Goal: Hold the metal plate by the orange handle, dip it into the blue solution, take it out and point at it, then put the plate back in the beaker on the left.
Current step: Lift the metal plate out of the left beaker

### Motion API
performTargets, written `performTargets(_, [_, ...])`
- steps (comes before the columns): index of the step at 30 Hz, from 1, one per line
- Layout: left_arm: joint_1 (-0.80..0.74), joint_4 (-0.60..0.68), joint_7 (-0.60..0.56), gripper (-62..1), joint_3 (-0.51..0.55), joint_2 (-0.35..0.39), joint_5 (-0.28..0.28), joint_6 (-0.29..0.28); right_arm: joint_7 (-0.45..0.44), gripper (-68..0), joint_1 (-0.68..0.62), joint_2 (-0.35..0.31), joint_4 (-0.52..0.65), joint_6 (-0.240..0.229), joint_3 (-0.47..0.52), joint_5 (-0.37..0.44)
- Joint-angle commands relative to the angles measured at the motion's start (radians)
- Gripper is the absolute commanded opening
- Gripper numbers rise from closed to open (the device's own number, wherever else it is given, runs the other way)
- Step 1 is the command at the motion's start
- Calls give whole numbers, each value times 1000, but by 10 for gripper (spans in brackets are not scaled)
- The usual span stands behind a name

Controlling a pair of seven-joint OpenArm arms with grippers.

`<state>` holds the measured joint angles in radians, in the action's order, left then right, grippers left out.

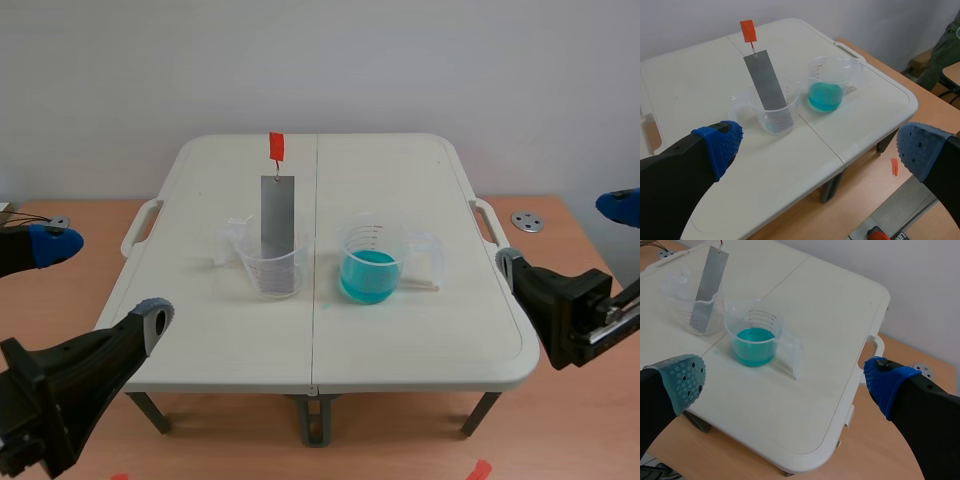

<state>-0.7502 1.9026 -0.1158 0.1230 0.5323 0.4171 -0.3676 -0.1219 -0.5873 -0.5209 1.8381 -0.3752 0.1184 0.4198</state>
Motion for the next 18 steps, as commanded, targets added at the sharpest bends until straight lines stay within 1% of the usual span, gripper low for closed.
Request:
performTargets(1, [0,11,-14,14,1,0,9,0,-11,-12,32,1,-5,-8,-20,8])
performTargets(18, [0,11,-15,14,1,0,9,7,-11,-12,302,1,-137,-12,-198,8])
